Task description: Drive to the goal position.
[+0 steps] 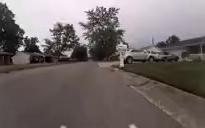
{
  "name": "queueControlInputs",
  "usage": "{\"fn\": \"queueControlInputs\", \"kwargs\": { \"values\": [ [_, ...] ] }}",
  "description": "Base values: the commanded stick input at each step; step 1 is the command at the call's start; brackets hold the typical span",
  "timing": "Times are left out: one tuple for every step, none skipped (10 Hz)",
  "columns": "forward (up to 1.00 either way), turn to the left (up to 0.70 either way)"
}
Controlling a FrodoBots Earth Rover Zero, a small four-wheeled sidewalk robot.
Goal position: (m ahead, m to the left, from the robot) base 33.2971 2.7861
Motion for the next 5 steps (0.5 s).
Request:
{"fn": "queueControlInputs", "kwargs": {
  "values": [
    [1.00, 0.00],
    [1.00, 0.00],
    [1.00, 0.00],
    [1.00, 0.04],
    [1.00, 0.26]
  ]
}}
